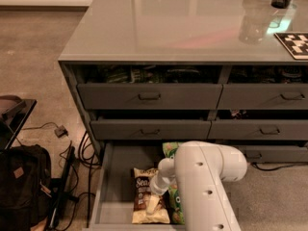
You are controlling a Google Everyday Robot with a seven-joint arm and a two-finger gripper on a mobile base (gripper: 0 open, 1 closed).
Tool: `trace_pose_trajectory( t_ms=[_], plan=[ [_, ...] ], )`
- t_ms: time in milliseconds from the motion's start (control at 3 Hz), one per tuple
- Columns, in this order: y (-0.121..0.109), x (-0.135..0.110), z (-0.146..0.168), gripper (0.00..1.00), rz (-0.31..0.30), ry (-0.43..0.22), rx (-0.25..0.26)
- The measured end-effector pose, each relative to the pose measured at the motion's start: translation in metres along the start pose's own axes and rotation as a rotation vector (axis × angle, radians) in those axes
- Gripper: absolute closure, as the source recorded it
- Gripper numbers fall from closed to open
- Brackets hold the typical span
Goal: Pick brown chip bag from bottom drawer and place on counter
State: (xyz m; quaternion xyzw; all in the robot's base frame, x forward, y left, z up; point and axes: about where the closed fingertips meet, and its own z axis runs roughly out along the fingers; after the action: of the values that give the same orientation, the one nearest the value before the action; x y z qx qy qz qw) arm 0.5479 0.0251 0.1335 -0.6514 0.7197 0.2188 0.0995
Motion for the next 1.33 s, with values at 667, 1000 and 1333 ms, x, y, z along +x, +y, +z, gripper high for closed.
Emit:
trace_pose_trajectory(
  t_ms=[667,1000,1333],
  plan=[
    [0.0000,0.0000,0.0000,0.42,0.000,0.000,0.000],
    [0.0001,0.0000,0.0001,0.66,0.000,0.000,0.000],
    [0.0001,0.0000,0.0001,0.89,0.000,0.000,0.000]
  ],
)
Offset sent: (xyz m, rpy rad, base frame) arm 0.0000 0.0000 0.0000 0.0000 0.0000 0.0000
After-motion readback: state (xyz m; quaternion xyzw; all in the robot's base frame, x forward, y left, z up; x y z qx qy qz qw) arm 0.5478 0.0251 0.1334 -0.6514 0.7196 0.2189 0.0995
